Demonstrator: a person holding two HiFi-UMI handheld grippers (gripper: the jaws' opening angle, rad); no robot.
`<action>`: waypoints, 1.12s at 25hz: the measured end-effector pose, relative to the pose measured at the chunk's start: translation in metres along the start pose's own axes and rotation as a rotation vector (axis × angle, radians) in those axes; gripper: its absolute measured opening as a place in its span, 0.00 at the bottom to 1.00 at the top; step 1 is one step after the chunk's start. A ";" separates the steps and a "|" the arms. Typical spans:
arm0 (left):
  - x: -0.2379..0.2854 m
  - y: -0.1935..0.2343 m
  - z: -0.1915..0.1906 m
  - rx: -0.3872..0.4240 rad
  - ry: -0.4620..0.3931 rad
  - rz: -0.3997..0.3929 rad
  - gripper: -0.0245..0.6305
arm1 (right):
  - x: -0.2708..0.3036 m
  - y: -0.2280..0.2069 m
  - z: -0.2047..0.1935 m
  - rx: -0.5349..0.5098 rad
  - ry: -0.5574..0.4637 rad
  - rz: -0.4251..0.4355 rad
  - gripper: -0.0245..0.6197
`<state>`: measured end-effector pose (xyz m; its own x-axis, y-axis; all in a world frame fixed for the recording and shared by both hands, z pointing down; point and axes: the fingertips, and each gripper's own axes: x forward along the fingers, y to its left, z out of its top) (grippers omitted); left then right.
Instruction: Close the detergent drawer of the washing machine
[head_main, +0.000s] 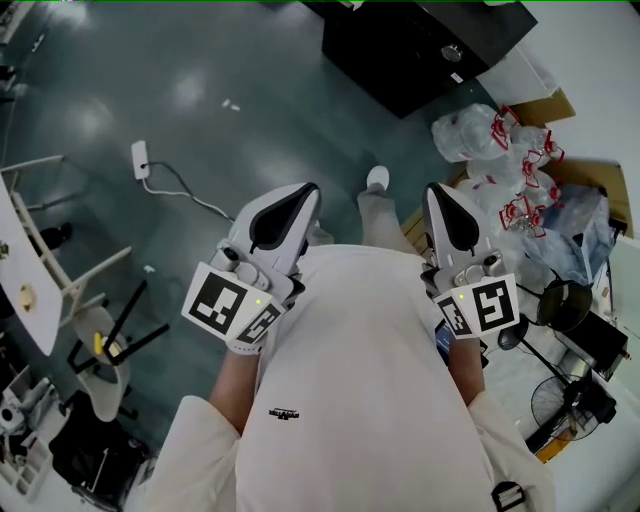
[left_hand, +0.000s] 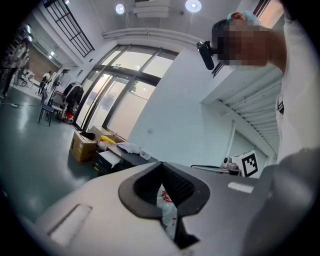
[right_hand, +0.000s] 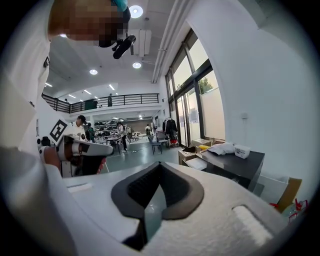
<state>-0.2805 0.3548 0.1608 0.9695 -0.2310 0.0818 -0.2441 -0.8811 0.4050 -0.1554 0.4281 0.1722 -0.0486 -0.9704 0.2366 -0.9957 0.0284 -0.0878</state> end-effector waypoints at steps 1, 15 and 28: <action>0.006 0.001 0.002 -0.001 -0.005 0.010 0.06 | 0.004 -0.006 0.000 0.002 0.002 0.009 0.04; 0.140 0.021 0.008 -0.073 0.000 0.212 0.06 | 0.082 -0.151 0.016 0.083 0.038 0.193 0.04; 0.242 0.013 0.024 -0.041 -0.001 0.305 0.06 | 0.115 -0.260 0.035 0.128 -0.016 0.279 0.04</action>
<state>-0.0500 0.2772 0.1638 0.8515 -0.4829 0.2044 -0.5230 -0.7533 0.3987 0.1010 0.3012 0.1887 -0.3170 -0.9329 0.1712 -0.9260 0.2654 -0.2685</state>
